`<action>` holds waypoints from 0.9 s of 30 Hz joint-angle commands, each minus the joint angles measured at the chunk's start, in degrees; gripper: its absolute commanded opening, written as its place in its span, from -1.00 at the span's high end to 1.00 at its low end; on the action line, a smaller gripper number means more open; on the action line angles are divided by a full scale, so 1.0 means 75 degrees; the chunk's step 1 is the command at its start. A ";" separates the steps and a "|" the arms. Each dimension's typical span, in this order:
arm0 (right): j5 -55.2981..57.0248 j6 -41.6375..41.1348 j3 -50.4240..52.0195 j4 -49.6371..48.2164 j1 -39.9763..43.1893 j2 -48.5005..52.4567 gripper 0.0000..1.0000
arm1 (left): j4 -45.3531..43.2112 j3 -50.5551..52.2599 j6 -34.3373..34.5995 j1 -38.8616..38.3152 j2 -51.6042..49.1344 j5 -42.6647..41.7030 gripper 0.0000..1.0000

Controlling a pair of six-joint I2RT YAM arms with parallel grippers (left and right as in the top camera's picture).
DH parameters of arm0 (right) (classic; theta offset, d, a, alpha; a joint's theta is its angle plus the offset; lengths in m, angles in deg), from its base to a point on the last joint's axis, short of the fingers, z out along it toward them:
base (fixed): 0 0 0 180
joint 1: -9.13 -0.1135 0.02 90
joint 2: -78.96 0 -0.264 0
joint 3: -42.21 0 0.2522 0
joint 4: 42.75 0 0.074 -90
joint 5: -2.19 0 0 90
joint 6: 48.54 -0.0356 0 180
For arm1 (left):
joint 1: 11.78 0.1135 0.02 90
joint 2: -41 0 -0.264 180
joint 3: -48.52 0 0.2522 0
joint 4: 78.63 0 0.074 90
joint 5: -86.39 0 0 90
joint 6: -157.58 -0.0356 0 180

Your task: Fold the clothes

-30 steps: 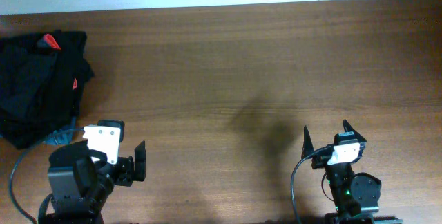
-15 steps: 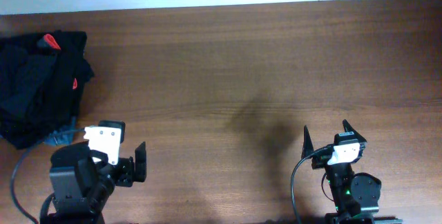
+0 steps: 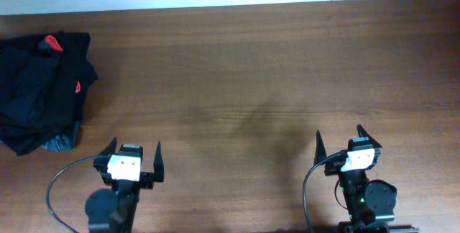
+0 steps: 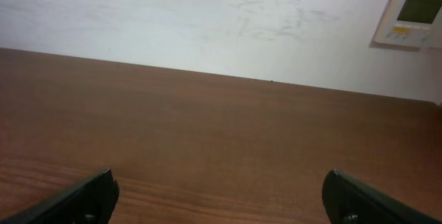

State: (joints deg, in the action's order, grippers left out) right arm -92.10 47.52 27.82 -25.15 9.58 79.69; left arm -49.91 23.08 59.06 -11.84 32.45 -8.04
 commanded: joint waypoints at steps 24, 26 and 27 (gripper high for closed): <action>0.0064 0.0012 0.0041 0.0035 0.0023 -0.0041 -0.97 | -0.1402 0.1486 -0.0023 -0.0044 0.1102 0.0248 -0.99; 0.0067 0.0012 0.0041 0.0035 0.0023 -0.0041 -0.97 | -0.1402 0.1486 -0.0023 -0.0044 0.1102 0.0248 -0.99; 0.0067 0.0012 0.0041 0.0035 0.0023 -0.0041 -0.97 | -0.1402 0.1486 -0.0020 -0.0044 0.1102 0.0248 -0.99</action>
State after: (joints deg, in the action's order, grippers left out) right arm -92.10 47.52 27.82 -25.15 9.58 79.69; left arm -60.53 33.87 58.78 -11.84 40.16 -6.57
